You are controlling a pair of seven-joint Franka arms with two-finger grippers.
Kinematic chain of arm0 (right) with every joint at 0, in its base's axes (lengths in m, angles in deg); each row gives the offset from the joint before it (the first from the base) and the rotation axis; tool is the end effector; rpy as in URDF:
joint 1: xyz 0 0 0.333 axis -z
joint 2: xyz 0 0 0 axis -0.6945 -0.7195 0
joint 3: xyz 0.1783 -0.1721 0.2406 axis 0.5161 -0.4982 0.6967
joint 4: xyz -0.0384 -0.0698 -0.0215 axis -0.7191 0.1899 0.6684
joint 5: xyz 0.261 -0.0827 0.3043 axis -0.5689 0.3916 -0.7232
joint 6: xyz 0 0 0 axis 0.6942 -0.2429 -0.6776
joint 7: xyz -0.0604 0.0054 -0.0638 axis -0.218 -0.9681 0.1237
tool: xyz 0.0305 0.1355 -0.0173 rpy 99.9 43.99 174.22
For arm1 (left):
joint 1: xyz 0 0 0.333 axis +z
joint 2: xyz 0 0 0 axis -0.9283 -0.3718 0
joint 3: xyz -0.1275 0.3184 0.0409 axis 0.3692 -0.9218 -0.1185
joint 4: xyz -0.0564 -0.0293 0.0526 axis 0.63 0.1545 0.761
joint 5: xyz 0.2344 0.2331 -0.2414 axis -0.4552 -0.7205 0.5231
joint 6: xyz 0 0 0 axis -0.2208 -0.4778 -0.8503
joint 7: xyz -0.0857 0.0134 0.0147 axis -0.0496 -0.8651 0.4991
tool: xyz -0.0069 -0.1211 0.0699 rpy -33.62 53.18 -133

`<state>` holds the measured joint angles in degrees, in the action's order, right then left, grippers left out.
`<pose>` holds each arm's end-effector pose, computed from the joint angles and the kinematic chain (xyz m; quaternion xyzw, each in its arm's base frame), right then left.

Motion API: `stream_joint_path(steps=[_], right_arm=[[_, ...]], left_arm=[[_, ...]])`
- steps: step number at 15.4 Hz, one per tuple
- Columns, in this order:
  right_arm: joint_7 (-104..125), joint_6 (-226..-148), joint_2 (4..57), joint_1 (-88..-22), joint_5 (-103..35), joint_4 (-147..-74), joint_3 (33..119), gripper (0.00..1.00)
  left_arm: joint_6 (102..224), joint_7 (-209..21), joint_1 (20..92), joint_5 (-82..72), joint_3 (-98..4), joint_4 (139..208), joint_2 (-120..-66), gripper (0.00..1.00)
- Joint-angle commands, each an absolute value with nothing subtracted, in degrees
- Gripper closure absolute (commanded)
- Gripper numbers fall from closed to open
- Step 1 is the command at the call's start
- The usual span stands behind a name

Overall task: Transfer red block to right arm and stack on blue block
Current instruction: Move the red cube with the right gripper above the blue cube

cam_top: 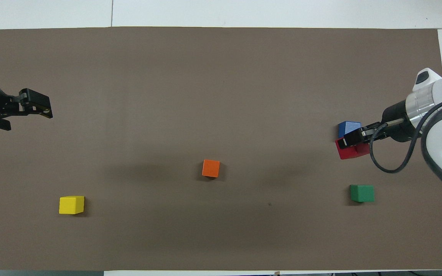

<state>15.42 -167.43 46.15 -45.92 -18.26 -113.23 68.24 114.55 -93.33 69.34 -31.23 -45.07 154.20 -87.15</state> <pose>0.5558 0.0466 0.5010 -0.9845 -0.0974 0.0592 0.1333 0.5879 -0.0361 0.5811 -0.9948 -0.0949 0.0360 0.0078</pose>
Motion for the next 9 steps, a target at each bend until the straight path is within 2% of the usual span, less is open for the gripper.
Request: stream_joint_path(steps=[1,4,7,9], right_arm=[[8.17,-172.75,46.45,-46.27,-8.01,-114.38,69.25,1.0],[3.41,-180.21,46.27,-47.68,-4.37,-117.89,69.17,1.0],[-1.78,-187.07,43.65,-47.42,0.02,-121.58,69.17,1.0],[-2.22,-193.57,43.37,-46.02,0.91,-125.44,69.17,1.0]], left_arm=[[110.51,-89.52,69.14,-32.88,-44.85,152.32,-87.25,0.0],[108.58,-89.25,69.05,-32.88,-45.03,155.84,-84.7,0.0],[110.41,-88.55,68.88,-32.79,-45.11,162.34,-80.57,0.0],[112.52,-88.81,68.79,-32.7,-45.11,162.36,-80.73,0.0]])
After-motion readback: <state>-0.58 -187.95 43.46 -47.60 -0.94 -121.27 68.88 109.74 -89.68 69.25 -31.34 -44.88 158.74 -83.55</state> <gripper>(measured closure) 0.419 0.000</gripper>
